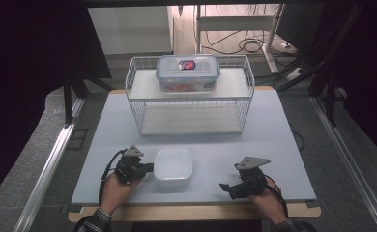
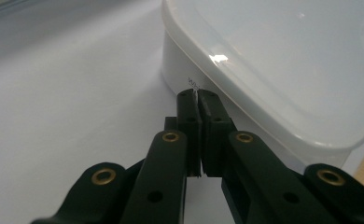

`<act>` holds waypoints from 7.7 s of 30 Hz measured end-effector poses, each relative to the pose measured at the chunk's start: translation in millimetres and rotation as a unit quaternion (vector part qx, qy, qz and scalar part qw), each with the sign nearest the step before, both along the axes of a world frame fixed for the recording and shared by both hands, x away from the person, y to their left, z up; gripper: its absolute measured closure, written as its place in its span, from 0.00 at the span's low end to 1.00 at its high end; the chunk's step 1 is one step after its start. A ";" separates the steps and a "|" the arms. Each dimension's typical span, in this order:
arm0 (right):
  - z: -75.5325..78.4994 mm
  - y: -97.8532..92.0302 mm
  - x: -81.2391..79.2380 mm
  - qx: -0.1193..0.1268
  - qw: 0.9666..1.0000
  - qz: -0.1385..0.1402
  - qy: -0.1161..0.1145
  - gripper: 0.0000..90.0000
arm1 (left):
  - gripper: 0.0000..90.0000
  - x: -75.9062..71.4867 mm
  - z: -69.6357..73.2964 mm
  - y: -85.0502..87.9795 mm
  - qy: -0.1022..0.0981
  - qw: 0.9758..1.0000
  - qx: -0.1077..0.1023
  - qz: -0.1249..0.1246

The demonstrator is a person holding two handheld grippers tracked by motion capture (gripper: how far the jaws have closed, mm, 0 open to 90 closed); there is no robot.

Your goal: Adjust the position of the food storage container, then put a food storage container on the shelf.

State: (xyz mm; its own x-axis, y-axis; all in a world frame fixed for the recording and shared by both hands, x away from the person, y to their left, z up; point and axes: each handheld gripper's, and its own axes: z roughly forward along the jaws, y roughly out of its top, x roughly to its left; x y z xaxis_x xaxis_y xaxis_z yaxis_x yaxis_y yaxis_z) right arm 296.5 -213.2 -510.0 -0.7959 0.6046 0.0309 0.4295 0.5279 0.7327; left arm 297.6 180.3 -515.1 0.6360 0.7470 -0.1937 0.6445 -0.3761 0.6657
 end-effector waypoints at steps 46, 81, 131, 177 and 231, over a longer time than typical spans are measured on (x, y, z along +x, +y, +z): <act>3.3 0.8 -2.8 0.025 1.000 0.015 -0.004 0.06 | 0.11 -37.4 -1.5 -16.0 -0.068 0.996 0.022 -0.048; 28.0 11.0 10.9 0.058 0.997 -0.024 0.032 0.21 | 0.28 -21.5 19.0 -13.5 -0.091 0.995 0.024 -0.020; 38.0 41.8 35.1 0.090 0.984 -0.042 0.145 0.87 | 0.86 2.3 24.0 -34.6 0.008 0.993 -0.121 -0.002; 147.6 38.1 45.0 0.164 0.986 -0.021 -0.026 0.88 | 0.88 17.9 142.2 -32.4 -0.127 0.986 -0.108 -0.010; 264.8 64.7 141.3 0.179 0.979 -0.055 -0.077 0.86 | 0.88 109.2 268.7 -21.0 -0.172 0.980 -0.099 0.023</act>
